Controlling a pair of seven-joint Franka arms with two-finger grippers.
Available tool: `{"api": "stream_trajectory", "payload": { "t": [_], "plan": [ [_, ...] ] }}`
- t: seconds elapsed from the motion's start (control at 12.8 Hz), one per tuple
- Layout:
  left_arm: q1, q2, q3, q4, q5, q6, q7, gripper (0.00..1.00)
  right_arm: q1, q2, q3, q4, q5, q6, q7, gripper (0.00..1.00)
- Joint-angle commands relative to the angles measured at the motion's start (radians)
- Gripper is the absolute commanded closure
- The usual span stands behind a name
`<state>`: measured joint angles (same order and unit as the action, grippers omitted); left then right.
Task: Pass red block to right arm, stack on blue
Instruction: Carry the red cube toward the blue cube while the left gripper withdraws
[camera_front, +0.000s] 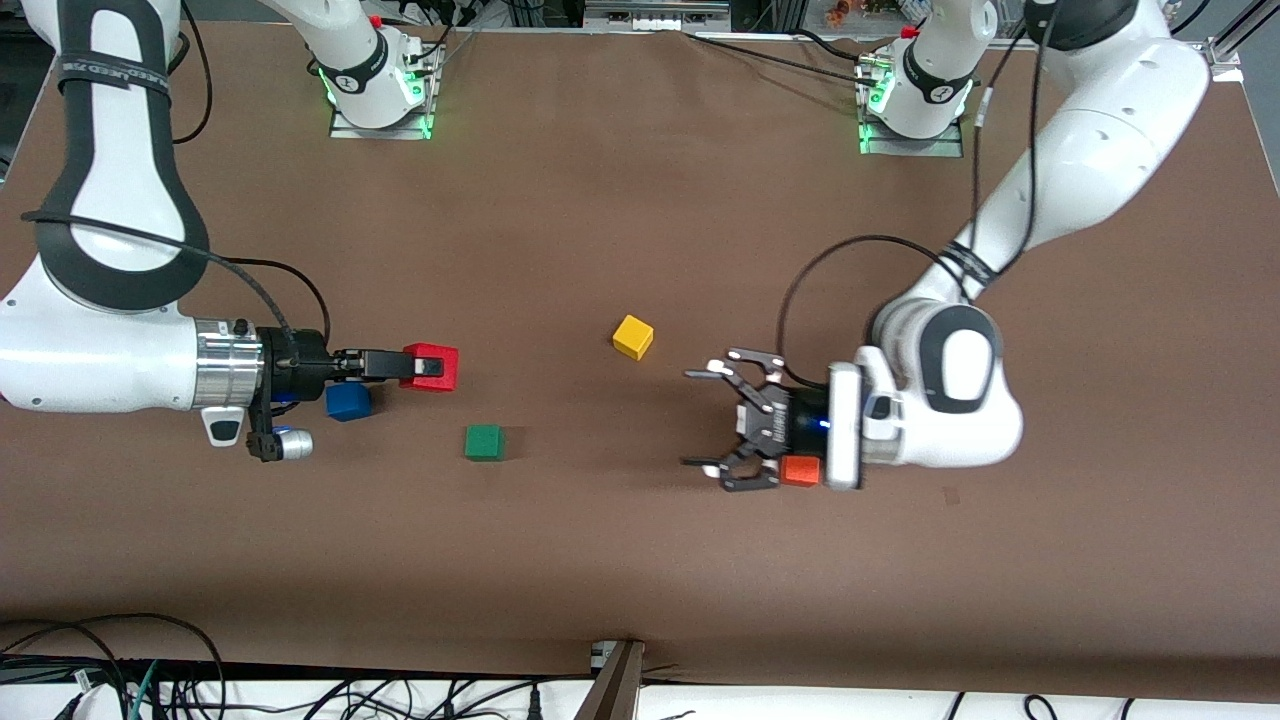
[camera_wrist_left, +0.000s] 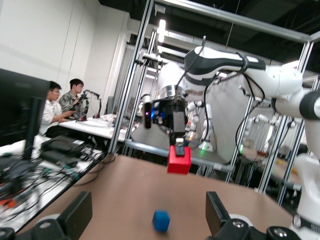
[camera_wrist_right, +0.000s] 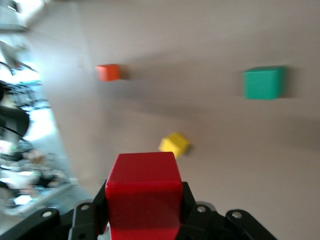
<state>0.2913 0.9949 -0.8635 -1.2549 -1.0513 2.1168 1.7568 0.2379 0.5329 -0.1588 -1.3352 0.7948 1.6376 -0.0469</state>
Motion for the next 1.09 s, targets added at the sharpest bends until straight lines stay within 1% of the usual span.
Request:
{"api": "stream_trajectory", "payload": {
  "t": [0.0, 0.08, 0.16, 0.23, 0.31, 0.47, 0.55, 0.62, 0.7, 0.86, 1.01],
  "plan": [
    [0.118, -0.016, -0.012, -0.041, 0.155, -0.056, 0.012, 0.00, -0.005, 0.006, -0.002, 0.019, -0.213, -0.018, -0.131, 0.96],
    [0.156, -0.016, -0.012, -0.041, 0.210, -0.079, 0.012, 0.00, -0.008, 0.007, -0.001, 0.011, -0.305, -0.016, -0.183, 0.96],
    [0.187, -0.016, -0.011, -0.040, 0.247, -0.107, 0.012, 0.00, -0.009, 0.010, -0.001, -0.001, -0.378, -0.010, -0.220, 0.96],
    [0.215, -0.016, -0.009, -0.040, 0.275, -0.133, 0.009, 0.00, -0.011, 0.012, -0.001, -0.015, -0.437, -0.002, -0.244, 0.96],
    [0.233, -0.016, 0.001, -0.035, 0.307, -0.153, -0.008, 0.00, -0.024, 0.013, -0.002, -0.028, -0.475, 0.011, -0.261, 0.96],
    [0.241, -0.016, 0.034, -0.024, 0.417, -0.211, -0.087, 0.00, -0.041, 0.013, -0.002, -0.088, -0.532, 0.079, -0.298, 0.96],
    [0.258, -0.016, 0.035, -0.006, 0.474, -0.234, -0.133, 0.00, -0.042, 0.013, -0.004, -0.117, -0.581, 0.131, -0.323, 0.96],
    [0.272, -0.019, 0.037, 0.008, 0.547, -0.254, -0.184, 0.00, -0.042, 0.012, -0.008, -0.152, -0.629, 0.184, -0.327, 0.96],
    [0.284, -0.030, 0.035, 0.023, 0.648, -0.289, -0.251, 0.00, -0.042, 0.009, -0.008, -0.186, -0.656, 0.227, -0.327, 0.96],
    [0.307, -0.068, 0.035, 0.064, 0.843, -0.371, -0.432, 0.00, -0.042, 0.006, -0.010, -0.229, -0.689, 0.280, -0.327, 0.96],
    [0.319, -0.120, 0.038, 0.100, 0.992, -0.443, -0.570, 0.00, -0.040, 0.006, -0.010, -0.275, -0.713, 0.365, -0.326, 0.96]
  ]
}}
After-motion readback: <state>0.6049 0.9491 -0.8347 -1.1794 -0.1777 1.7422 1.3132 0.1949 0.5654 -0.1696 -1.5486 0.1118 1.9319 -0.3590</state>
